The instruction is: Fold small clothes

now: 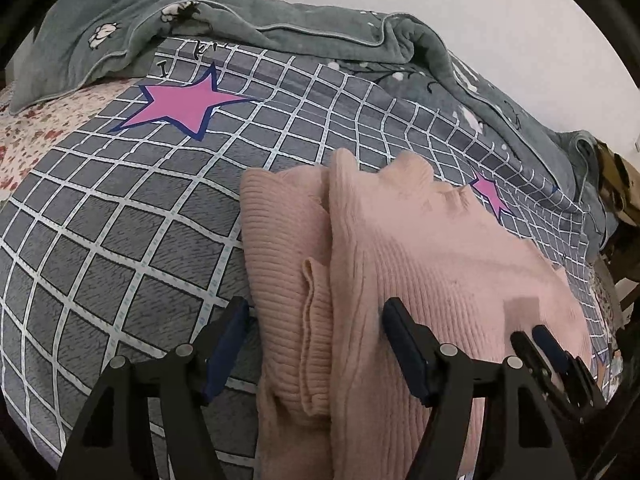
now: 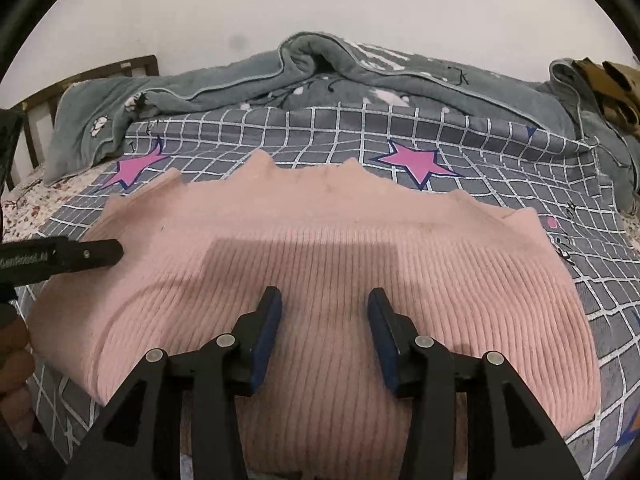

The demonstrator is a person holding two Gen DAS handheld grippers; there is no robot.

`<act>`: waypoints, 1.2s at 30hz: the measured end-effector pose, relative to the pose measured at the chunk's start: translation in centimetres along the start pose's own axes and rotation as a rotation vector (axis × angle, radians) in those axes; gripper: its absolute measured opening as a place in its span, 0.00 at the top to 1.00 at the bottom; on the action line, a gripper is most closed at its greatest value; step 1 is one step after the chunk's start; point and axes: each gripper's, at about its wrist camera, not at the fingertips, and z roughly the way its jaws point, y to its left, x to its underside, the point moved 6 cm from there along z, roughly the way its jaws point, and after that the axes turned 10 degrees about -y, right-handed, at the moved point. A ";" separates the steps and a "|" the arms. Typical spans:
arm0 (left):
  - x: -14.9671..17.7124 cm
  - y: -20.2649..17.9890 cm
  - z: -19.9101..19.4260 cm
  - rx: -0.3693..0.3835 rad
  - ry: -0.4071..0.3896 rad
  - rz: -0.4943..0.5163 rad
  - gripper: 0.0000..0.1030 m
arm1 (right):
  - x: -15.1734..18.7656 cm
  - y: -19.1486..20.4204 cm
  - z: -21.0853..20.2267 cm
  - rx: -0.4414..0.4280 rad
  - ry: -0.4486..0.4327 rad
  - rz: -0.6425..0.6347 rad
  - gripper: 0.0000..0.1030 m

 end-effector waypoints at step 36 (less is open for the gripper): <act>-0.8 0.6 -0.5 0.108 -0.017 -0.121 0.77 | -0.1 0.7 -1.7 -0.017 0.037 -0.076 0.52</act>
